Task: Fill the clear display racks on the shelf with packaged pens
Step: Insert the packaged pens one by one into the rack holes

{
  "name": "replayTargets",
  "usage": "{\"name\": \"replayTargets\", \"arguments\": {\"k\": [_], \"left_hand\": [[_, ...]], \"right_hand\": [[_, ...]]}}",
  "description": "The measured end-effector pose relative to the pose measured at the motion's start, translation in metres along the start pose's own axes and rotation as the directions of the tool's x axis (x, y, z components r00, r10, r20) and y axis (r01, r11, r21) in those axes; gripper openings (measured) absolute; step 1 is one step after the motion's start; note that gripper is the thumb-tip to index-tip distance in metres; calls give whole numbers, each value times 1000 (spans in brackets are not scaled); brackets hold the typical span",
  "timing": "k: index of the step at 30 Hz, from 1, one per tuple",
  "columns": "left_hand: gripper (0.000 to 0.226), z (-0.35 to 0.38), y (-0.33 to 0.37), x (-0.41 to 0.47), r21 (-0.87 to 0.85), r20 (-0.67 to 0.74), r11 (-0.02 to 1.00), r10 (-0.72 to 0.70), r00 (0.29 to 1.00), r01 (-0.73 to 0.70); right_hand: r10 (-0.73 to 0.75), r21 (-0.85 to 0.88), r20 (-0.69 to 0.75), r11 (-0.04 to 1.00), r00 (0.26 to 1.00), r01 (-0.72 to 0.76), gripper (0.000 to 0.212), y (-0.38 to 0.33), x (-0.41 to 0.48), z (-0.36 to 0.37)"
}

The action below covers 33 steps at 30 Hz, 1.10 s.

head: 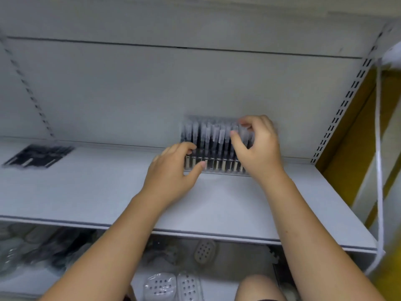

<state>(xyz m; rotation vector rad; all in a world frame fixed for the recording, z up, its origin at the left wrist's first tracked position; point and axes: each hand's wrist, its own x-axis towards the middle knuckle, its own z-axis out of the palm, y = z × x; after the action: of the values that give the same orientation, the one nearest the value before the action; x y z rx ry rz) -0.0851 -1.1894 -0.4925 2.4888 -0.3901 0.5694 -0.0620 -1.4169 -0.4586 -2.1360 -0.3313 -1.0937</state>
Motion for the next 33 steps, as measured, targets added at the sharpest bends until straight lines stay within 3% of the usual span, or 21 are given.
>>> {"name": "replayTargets", "arguments": {"k": [5,14,22,28,33], "left_hand": [[46,-62,-54,-15,85,-75,992,-92,993,98],[56,-139,-152,-46,271,-117,915,-276,954,298],[71,-160,-236,-47,432,-34,756,-531,847,491],[69,-164,-279,-18,549,-24,687,-556,831,476],[73,-163,-297,5,634,90,637,-624,776,439]], "right_hand": [[-92,10,183,996,979,92,25,-53,-6,33],[-209,135,431,977,878,166,33,-145,-24,142],[-253,168,572,967,780,190,33,-187,-32,222],[-265,175,650,964,713,199,32,-192,-34,258],[-254,201,666,967,702,159,26,-187,-34,269]]}}
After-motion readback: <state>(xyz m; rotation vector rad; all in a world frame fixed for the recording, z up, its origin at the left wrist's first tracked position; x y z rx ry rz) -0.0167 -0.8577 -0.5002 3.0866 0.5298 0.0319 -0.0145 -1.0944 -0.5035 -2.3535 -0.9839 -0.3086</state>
